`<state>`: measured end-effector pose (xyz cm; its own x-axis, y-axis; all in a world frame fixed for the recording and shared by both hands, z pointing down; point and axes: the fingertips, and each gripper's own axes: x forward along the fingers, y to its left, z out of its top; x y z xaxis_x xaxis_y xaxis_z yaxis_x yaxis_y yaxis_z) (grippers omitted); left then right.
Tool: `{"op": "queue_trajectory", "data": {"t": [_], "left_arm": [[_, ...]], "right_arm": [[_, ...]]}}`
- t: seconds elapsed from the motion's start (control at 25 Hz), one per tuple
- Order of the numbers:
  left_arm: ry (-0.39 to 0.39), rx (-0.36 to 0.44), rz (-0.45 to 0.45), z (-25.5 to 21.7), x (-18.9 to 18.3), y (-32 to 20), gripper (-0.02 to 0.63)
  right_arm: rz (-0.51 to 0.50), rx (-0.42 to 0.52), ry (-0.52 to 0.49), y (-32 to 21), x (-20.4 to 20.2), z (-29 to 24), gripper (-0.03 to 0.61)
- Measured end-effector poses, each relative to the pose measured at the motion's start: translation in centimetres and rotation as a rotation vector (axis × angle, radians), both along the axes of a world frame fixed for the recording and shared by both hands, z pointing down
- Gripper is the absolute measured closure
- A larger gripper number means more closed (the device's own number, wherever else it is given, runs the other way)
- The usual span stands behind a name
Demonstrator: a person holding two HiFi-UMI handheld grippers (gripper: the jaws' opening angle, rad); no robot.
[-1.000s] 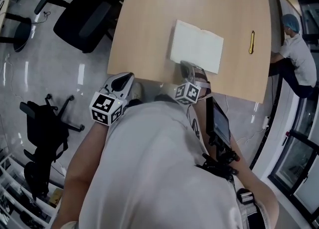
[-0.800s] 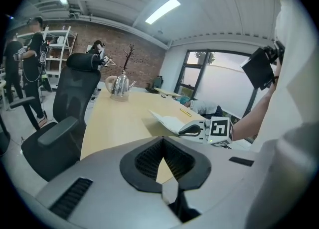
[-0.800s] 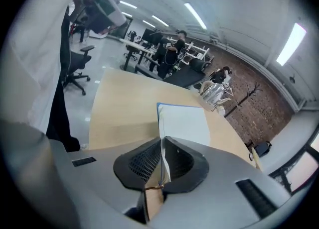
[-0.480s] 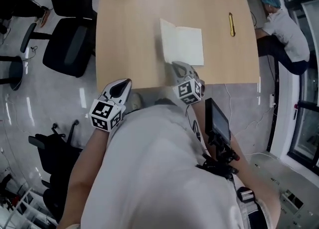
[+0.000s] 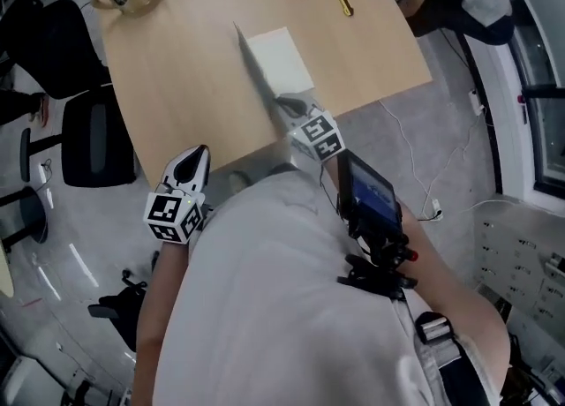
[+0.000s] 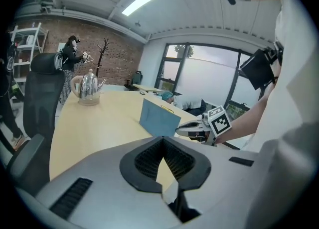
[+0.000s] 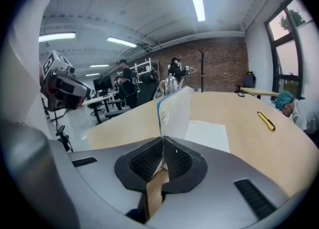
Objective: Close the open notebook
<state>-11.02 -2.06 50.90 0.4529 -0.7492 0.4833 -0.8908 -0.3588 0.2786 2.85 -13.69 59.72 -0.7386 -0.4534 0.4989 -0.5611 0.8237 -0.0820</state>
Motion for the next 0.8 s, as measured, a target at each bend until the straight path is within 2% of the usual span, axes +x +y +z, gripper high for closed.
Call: {"op": "queue_trajectory", "data": {"t": [0.16, 0.44, 0.8], "left_arm": [[-0.009, 0.003, 0.059, -0.3, 1.3, -1.2, 0.609], [-0.019, -0.002, 0.107, -0.2, 3.8, -2.2, 0.609], [-0.030, 0.007, 0.139, -0.8, 5.7, -3.6, 0.609]], "right_arm": [[0.099, -0.060, -0.073, -0.6, 1.7, 0.4, 0.557], [0.274, -0.253, -0.218, -1.5, 4.7, 2.3, 0.557], [0.615, -0.599, -0.351, -2.7, 8.2, 6.2, 0.555]]}}
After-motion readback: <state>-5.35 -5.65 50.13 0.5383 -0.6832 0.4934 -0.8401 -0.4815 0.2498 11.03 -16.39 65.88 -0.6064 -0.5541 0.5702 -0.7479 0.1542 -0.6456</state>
